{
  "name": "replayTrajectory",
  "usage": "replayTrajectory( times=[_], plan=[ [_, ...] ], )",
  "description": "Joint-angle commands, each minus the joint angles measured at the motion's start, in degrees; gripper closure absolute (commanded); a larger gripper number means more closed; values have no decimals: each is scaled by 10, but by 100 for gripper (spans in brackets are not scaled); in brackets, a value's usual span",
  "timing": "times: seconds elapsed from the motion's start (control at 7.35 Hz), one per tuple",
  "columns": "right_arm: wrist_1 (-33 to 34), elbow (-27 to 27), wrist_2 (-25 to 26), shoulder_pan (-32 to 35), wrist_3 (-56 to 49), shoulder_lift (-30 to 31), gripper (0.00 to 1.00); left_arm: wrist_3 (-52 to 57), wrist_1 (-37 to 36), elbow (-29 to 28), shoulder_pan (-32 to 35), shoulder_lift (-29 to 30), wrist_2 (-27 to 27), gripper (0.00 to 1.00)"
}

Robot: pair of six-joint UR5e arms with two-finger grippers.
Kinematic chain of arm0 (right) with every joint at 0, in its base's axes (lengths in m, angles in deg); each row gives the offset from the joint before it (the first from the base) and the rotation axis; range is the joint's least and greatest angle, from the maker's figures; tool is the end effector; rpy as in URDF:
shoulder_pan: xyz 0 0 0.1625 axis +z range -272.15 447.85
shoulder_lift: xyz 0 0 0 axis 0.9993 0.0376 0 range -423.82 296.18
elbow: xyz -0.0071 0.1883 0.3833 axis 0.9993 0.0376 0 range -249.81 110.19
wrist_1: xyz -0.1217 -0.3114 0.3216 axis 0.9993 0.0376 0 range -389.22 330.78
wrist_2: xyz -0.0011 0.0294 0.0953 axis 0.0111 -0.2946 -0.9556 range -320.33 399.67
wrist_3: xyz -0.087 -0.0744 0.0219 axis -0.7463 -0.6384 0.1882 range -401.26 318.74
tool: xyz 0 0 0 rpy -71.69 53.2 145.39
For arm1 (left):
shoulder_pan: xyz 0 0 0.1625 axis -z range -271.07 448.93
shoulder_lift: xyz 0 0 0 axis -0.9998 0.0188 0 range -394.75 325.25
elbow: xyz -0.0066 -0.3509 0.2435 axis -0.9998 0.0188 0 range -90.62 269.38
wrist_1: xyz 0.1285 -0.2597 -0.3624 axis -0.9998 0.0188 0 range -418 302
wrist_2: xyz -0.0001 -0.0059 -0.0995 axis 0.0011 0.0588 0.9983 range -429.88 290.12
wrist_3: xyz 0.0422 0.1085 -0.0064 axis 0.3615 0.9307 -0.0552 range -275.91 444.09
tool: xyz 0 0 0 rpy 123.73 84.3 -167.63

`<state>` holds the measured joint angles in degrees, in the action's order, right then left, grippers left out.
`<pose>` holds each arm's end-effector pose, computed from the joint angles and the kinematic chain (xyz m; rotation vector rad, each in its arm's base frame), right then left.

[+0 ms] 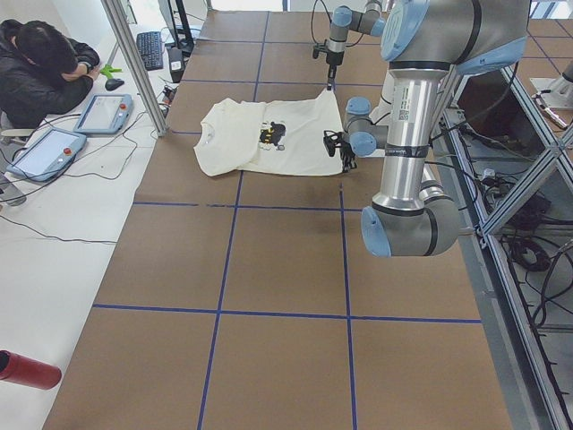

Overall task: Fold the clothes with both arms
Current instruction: 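Grasp both hem corners with the left and right grippers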

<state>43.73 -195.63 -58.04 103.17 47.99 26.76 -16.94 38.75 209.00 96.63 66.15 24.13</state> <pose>-0.4617 -0.2486 0.3250 0.0036 -0.9209 0.1748 0.5497 -0.2008 0.2989 -0.0902 0.8252 -0.2793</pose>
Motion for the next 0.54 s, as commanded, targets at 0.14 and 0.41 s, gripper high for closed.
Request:
replayTrajectory(
  times=[0.14, 0.41],
  plan=[
    [4, -48, -48, 15, -2, 21, 100, 1, -26, 74, 0, -5, -1, 100],
    [4, -102, -99, 5, -1, 51, 100, 6, -86, 160, -9, -4, 4, 100]
  ],
)
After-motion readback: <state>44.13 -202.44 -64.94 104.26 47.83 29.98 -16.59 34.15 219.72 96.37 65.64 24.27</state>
